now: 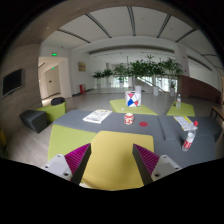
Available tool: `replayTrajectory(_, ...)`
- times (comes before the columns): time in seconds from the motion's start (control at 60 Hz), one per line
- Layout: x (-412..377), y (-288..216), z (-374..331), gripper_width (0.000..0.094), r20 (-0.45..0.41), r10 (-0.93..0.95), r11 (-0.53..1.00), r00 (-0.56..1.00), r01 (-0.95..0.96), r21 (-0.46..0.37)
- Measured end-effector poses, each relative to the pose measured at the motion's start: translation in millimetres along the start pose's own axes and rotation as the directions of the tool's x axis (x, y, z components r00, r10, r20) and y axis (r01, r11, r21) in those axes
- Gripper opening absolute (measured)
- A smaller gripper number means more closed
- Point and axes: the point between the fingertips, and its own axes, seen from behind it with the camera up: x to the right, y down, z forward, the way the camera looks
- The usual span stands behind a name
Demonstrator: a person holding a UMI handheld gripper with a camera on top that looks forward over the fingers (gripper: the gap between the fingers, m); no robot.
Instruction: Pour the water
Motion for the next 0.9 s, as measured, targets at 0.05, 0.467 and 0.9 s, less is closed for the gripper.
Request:
replayTrajectory(0.05, 7, 3, 0, 0.0858, -0.02, 0.011, 1.0, 1.0, -0.011, -0.011)
replayTrajectory(0.467, 307, 109, 39, 0.0862, -0.313, -0.022, 0.993, 0.949, -0.015, -0.116)
replayTrajectory(0.9, 541, 93, 175, 0.0844, -0.465, 0.036, 0.999, 0.885, -0.02, 0.038)
